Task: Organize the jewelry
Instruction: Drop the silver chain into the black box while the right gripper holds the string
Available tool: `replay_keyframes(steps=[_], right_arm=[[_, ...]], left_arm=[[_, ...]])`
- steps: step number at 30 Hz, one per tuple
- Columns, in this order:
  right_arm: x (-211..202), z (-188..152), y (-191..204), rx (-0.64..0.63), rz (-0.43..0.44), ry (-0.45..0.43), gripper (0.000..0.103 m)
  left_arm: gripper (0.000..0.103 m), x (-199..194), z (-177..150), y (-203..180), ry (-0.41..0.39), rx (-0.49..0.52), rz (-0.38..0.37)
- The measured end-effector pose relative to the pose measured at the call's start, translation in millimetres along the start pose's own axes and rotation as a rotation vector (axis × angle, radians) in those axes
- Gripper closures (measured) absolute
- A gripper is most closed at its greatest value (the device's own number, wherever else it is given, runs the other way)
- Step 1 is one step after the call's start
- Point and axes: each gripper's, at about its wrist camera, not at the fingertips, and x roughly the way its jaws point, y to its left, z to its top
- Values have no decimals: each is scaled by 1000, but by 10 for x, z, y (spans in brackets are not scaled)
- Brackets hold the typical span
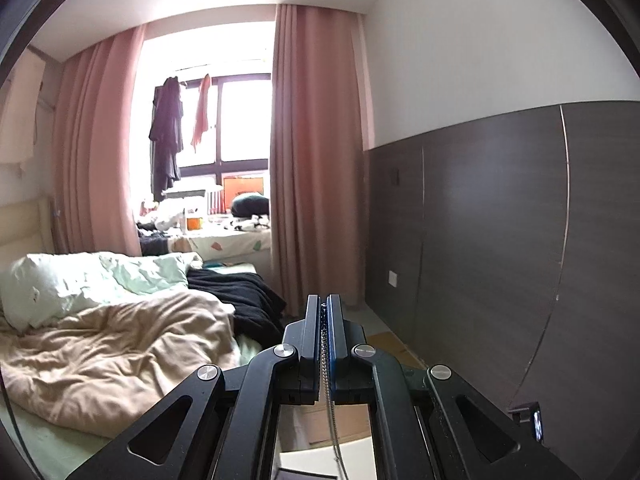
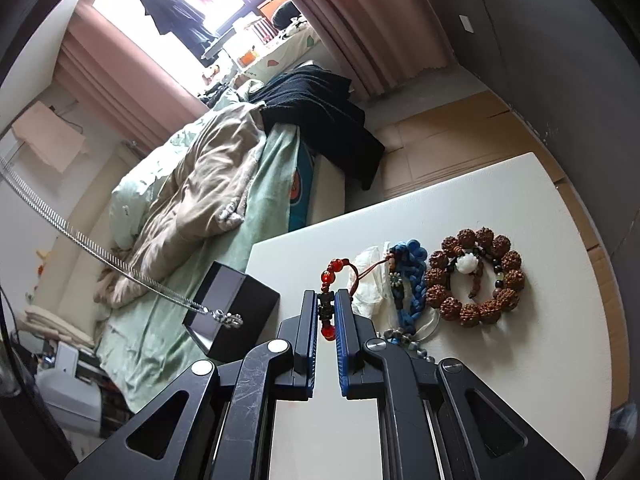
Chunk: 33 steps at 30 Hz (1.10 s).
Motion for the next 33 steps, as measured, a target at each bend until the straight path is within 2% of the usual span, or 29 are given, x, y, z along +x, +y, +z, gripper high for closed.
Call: replay_keyframes(steps=[9,17,22,28,33], right_arm=[[54,-18,78,-11,-6,12,93],[73,-24,89,-23,-5,15,93],[107,-40,113,-28,-7,20,93],[117,-71,156,-31,-3,17,93],[147,-84,212,-41,9,12,93]], left_arm=[[101,105,36,103,-5,-12,10],[101,268,-231,185,50,-74,6],[101,398,-584,267,98,-163,15],[101,676,-1252,359,241,-277,41],[101,818,-1638,480,315,-375,31]])
